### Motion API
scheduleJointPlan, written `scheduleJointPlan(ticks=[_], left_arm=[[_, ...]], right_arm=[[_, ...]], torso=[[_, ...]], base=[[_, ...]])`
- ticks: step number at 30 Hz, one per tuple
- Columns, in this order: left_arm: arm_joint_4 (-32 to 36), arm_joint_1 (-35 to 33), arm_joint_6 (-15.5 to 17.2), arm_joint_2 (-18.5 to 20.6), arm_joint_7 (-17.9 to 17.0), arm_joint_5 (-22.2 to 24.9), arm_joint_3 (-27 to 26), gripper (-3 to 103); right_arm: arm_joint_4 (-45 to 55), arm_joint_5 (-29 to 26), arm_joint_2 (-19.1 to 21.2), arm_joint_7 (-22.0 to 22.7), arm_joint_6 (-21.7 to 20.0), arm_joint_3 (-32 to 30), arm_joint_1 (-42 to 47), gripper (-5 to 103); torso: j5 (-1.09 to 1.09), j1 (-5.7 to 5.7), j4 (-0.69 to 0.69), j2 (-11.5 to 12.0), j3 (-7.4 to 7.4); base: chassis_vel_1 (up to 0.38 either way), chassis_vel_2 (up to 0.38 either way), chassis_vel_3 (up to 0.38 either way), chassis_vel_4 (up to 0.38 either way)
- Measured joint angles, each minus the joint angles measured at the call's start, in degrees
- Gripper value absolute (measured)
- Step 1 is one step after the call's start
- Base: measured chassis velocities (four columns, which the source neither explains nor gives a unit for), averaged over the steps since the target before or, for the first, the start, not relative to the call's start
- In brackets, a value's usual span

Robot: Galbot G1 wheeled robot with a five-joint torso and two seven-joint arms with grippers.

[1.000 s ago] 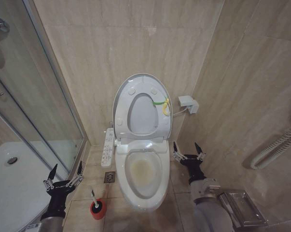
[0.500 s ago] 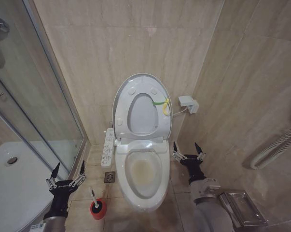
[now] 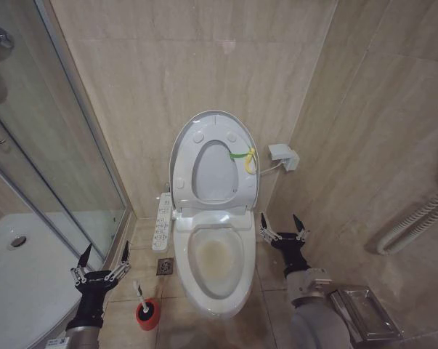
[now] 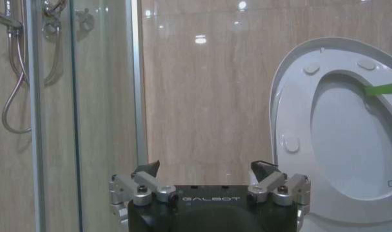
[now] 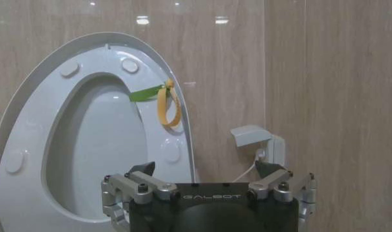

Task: Open the toilet lid, clean the toilet bowl with a toilet brush, close the toilet lid, and flush.

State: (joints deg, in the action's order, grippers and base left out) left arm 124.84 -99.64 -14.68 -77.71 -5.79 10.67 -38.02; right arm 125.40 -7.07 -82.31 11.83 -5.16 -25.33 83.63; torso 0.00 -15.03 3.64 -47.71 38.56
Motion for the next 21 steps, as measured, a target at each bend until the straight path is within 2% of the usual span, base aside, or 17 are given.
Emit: scheduleJointPlan(ticks=[21], left_arm=[[0.0,-0.01,-0.01,0.0,-0.01,0.0,-0.03,96]], right_arm=[[0.0,0.0,0.0,0.0,0.0,0.0,0.0,100]], torso=[[0.0,0.0,0.0,0.0,0.0]], base=[[0.0,0.0,0.0,0.0]])
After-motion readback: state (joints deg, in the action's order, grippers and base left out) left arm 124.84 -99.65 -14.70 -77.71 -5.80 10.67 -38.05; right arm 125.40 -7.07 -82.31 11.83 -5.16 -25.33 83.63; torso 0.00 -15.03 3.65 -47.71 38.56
